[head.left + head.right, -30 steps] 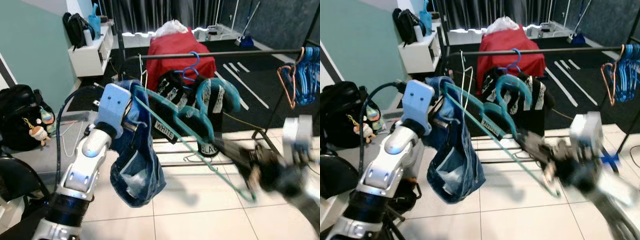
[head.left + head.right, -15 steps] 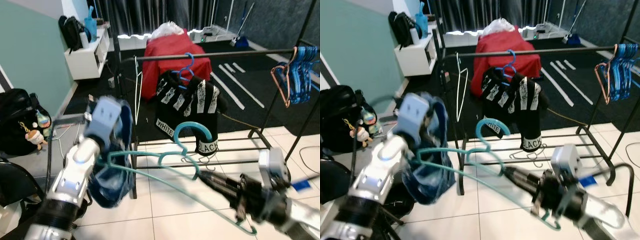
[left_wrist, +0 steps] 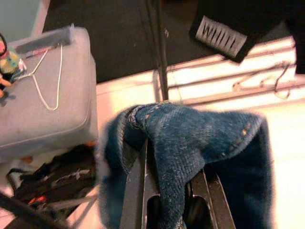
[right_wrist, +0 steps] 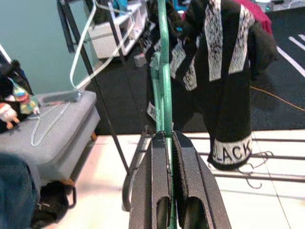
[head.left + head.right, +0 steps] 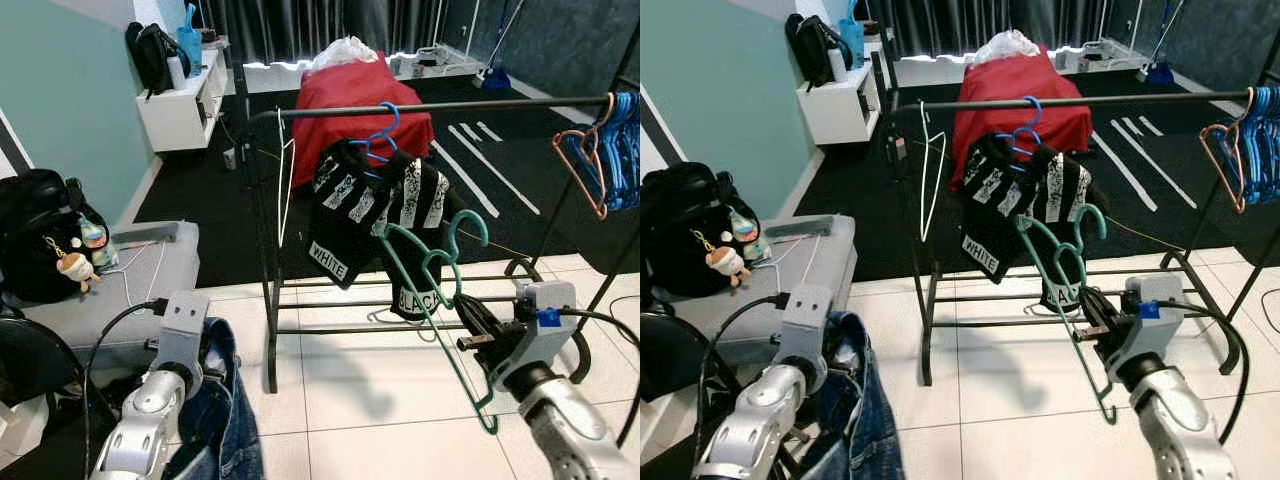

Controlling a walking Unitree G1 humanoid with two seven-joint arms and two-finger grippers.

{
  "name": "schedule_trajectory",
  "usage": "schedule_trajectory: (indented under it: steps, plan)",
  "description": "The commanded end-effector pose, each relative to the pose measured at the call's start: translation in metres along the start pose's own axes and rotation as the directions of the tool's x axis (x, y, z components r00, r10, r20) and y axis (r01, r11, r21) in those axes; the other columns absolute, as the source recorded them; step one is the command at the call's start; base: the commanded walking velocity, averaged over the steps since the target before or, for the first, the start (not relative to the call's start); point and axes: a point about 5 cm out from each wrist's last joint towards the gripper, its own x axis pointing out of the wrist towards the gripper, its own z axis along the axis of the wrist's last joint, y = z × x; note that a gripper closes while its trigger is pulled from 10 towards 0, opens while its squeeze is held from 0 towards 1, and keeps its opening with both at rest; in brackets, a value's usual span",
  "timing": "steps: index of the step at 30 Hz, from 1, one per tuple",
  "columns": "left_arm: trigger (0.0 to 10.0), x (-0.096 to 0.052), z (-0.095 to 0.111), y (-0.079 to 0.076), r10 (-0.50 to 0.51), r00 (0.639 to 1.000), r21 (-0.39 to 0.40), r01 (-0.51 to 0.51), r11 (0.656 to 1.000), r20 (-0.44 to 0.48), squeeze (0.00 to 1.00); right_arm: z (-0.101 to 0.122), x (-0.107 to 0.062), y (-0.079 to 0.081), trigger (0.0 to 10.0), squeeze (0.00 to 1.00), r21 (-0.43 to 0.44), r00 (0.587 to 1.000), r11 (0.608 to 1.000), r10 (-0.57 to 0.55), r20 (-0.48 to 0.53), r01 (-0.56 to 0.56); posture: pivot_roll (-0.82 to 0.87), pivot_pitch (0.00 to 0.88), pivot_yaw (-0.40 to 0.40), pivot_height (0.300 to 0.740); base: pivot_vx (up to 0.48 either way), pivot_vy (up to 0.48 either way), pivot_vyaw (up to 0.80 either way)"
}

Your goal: Hang hanger

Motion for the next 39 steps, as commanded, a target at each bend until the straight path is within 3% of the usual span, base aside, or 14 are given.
schedule_trajectory:
  steps: [1, 11, 20, 24, 25, 27, 39]
  plan:
    - [10.0, 0.002, 0.028, 0.001, 0.005, 0.990, -0.034, 0.000, 0.999, 0.140, 0.00, -0.002, 0.003, 0.004, 10.0, 0.00, -0.010, 1.000, 1.000, -0.002, 0.012, 0.003, -0.14, 0.000, 0.059, 0.740, 0.000, 0.000, 0.00]
    - [10.0, 0.004, 0.048, 0.002, 0.013, 0.977, -0.026, -0.008, 1.000, 0.214, 0.00, -0.014, 0.005, 0.003, 10.0, 0.00, -0.047, 0.999, 0.998, -0.033, -0.008, 0.033, -0.15, 0.000, 0.063, 0.740, 0.000, 0.000, 0.00]
    - [10.0, 0.004, 0.036, -0.003, -0.005, 0.987, 0.001, 0.005, 1.000, 0.159, 0.00, -0.026, 0.008, 0.008, 10.0, 0.00, -0.054, 0.998, 0.998, -0.039, -0.042, 0.037, -0.15, 0.000, 0.061, 0.740, -0.118, 0.000, 0.00]
    - [10.0, 0.000, 0.024, -0.017, -0.058, 0.990, 0.013, 0.057, 0.998, 0.129, 0.00, -0.031, 0.011, 0.007, 10.0, 0.00, -0.055, 0.996, 0.997, -0.061, -0.060, 0.058, -0.15, 0.000, 0.062, 0.740, -0.426, 0.000, 0.00]
    - [10.0, -0.004, 0.012, -0.030, -0.114, 0.988, 0.048, 0.109, 0.993, 0.107, 0.00, -0.032, 0.012, 0.006, 10.0, 0.00, -0.070, 0.995, 0.995, -0.069, -0.070, 0.064, -0.16, 0.000, 0.065, 0.740, -0.480, 0.000, 0.00]
    - [10.0, -0.005, 0.002, -0.039, -0.150, 0.985, 0.048, 0.147, 0.988, 0.087, 0.00, -0.034, 0.014, 0.006, 10.0, 0.00, -0.091, 0.994, 0.993, -0.077, -0.079, 0.069, -0.16, 0.000, 0.065, 0.740, -0.480, 0.000, 0.00]
    - [10.0, 0.002, 0.000, -0.043, -0.175, 0.983, 0.061, 0.171, 0.983, 0.062, 0.00, -0.037, 0.019, 0.000, 10.0, 0.00, -0.089, 0.992, 0.992, -0.099, -0.082, 0.092, -0.17, 0.000, 0.056, 0.740, -0.480, 0.000, 0.00]
